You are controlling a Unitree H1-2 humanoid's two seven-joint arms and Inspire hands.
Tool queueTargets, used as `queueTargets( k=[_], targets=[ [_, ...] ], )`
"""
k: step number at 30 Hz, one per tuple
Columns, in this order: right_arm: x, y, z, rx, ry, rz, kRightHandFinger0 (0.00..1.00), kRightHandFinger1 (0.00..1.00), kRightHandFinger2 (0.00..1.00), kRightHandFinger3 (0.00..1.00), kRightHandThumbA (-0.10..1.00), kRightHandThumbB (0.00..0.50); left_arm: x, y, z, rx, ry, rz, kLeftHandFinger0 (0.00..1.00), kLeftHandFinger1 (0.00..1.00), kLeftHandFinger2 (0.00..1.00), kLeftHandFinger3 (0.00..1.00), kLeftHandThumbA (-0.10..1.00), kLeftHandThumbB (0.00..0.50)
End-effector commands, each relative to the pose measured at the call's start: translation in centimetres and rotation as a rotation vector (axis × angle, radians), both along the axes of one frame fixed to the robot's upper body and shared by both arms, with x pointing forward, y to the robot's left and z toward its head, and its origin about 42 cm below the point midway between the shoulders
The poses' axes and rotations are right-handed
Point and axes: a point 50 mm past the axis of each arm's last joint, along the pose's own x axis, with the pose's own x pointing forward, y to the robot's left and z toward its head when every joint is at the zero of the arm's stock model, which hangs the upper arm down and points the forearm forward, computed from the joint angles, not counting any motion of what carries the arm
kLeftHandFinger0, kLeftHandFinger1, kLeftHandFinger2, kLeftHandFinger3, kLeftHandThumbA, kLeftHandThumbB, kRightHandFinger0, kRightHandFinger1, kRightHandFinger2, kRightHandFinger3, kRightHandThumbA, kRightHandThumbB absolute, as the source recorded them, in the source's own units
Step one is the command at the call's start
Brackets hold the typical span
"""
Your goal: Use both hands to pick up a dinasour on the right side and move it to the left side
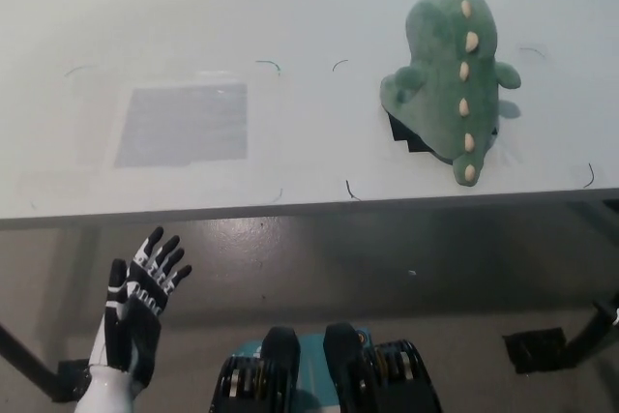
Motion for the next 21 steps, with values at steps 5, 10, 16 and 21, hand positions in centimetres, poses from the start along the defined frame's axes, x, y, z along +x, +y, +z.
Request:
queueTargets(
  k=[5, 10, 16, 21],
  targets=[
    [0.8, -0.4, 3.0, 0.007, -0.14, 0.028, 1.0, 1.0, 1.0, 1.0, 1.0, 0.219, 0.8, -0.8, 3.2, -0.019, -0.137, -0.027, 1.0, 1.0, 1.0, 1.0, 1.0, 0.356],
    [1.5, 0.8, 5.3, 0.033, -0.214, 0.058, 1.0, 1.0, 1.0, 1.0, 1.0, 0.231, 1.8, -0.8, 5.6, -0.026, -0.212, -0.036, 1.0, 1.0, 1.0, 1.0, 1.0, 0.357],
    [2.7, 2.1, 8.7, 0.098, -0.287, 0.077, 1.0, 1.0, 1.0, 1.0, 1.0, 0.213, 4.1, -2.0, 9.8, -0.013, -0.309, -0.071, 1.0, 1.0, 1.0, 1.0, 1.0, 0.382],
    [3.4, 2.3, 10.6, 0.086, -0.316, 0.083, 1.0, 1.0, 1.0, 1.0, 1.0, 0.222, 6.1, -2.8, 12.7, 0.009, -0.352, -0.096, 1.0, 1.0, 1.0, 1.0, 1.0, 0.417]
  ],
)
